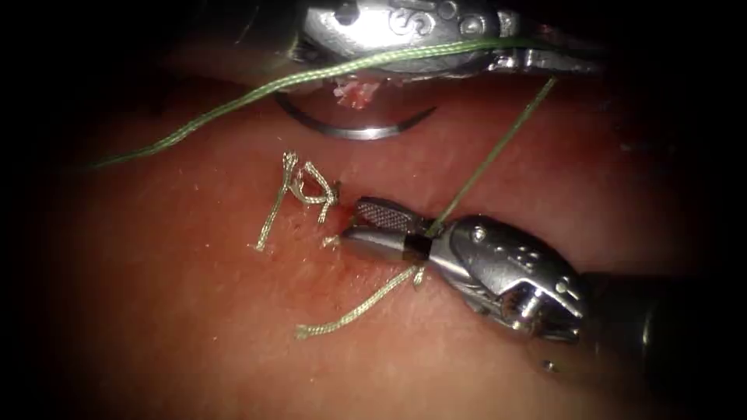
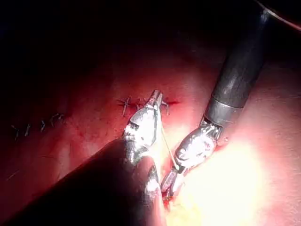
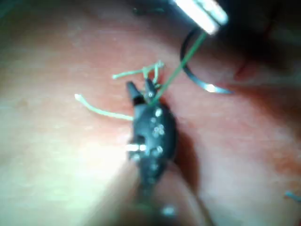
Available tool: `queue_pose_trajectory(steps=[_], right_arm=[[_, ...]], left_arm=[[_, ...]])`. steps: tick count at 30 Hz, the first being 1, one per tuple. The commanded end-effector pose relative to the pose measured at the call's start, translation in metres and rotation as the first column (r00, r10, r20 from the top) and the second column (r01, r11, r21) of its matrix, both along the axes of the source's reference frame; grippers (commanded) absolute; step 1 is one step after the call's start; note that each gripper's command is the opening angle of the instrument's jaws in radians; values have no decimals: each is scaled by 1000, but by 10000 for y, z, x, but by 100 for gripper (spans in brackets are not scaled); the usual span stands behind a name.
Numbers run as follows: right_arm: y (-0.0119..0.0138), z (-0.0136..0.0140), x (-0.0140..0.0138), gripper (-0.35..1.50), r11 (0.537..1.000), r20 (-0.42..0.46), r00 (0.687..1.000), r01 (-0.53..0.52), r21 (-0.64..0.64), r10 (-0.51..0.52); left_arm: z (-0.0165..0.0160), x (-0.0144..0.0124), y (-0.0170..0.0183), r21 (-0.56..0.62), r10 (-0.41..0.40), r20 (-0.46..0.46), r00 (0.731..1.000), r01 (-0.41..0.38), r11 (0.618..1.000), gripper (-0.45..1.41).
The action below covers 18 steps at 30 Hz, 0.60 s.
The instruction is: Wound Closure
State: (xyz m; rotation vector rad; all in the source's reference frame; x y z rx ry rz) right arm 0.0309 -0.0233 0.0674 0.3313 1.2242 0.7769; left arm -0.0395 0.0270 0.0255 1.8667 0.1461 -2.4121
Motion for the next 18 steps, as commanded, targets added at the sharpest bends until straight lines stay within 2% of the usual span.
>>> queue_pose_trajectory(steps=[1, 2, 3, 4, 5, 6, 7, 18], right_arm=[[-4, 0, 11, -35, 1000, -5, 1000, 17, -23, -17], [-7, -2, 13, -35, 999, -18, 999, 28, -22, -29], [-8, -4, 16, 9, 999, -26, 999, 18, -40, -19], [-8, -4, 16, 9, 999, -26, 999, 18, -40, -19], [-9, -5, 20, 110, 998, -12, 1000, -3, -63, 2], [-9, -5, 20, 110, 998, -12, 1000, -3, -63, 2], [-9, -5, 23, 147, 998, -7, 1000, -5, -69, 5], [-10, -4, 25, 147, 997, -7, 1000, -5, -71, 5]], left_arm=[[4, -5, 4, -2, 0, 2, 1000, 0, 1000, -45], [4, -4, 5, -2, 1, 3, 1000, -1, 1000, -45], [4, -4, 6, -1, 1, 4, 1000, -1, 1000, -45], [4, -4, 6, -1, 1, 4, 1000, -1, 1000, -45], [4, -2, 8, 0, 2, 5, 1000, -2, 1000, -45], [4, -2, 8, 0, 2, 5, 1000, -2, 1000, -45], [4, -1, 9, 0, 3, 6, 1000, -3, 1000, -45], [2, 6, 14, -2, 3, 7, 1000, -3, 1000, -45]])
